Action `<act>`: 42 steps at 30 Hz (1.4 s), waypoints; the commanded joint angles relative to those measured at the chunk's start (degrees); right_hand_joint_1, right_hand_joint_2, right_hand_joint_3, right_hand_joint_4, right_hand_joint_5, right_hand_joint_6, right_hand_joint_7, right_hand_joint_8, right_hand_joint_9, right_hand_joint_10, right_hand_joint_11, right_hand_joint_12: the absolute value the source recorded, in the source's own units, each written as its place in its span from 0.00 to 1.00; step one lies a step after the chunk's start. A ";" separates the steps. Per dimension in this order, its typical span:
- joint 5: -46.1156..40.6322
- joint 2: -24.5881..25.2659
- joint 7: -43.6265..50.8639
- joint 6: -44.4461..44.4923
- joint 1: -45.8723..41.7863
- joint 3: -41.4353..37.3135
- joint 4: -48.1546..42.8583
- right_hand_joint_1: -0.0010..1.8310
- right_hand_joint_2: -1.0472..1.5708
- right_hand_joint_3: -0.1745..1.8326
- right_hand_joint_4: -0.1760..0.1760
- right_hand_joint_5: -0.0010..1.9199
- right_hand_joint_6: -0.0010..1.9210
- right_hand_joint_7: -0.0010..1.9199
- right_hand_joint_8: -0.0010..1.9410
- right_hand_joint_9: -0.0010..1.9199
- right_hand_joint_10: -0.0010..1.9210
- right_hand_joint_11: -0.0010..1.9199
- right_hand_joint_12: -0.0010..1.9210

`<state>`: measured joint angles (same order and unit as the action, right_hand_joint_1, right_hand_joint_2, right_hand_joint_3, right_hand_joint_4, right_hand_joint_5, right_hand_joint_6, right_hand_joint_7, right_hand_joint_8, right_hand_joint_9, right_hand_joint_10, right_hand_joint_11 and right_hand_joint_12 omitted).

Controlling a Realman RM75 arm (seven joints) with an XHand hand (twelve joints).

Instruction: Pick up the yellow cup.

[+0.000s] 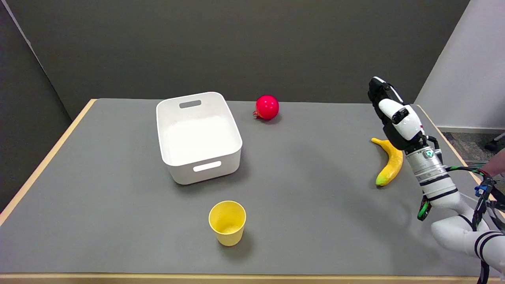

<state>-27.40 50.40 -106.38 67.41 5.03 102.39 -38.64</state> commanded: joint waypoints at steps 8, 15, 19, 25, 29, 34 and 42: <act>1.90 0.30 -0.41 5.87 -1.04 1.64 -0.44 0.20 0.76 0.57 0.00 0.05 0.25 0.01 0.11 0.00 0.05 0.00 0.00; 8.73 0.31 -2.52 11.87 -1.60 6.52 -1.99 0.18 0.74 0.49 0.00 0.04 0.19 0.02 0.14 0.00 0.08 0.00 0.00; 9.80 1.26 -3.13 12.33 -1.76 13.37 -3.80 0.08 0.69 0.49 0.00 0.03 0.19 0.01 0.13 0.00 0.05 0.00 0.00; 11.40 6.15 0.88 10.72 -2.57 16.90 -4.06 0.06 0.68 0.51 0.00 0.01 0.17 0.00 0.11 0.00 0.03 0.00 0.00; 11.40 7.17 7.42 8.21 -3.20 18.60 -5.99 0.06 0.68 0.52 0.00 0.02 0.17 0.00 0.09 0.00 0.00 0.00 0.00; 12.45 7.09 16.95 1.39 -3.36 19.81 -9.23 0.14 0.68 0.52 0.00 0.02 0.17 0.00 0.08 0.00 0.00 0.00 0.00; 12.04 7.17 45.96 -2.18 -3.35 16.73 -15.33 0.30 0.69 0.47 0.00 0.08 0.21 0.02 0.14 0.00 0.04 0.00 0.00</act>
<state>-17.51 55.36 -97.27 73.43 2.52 117.50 -44.31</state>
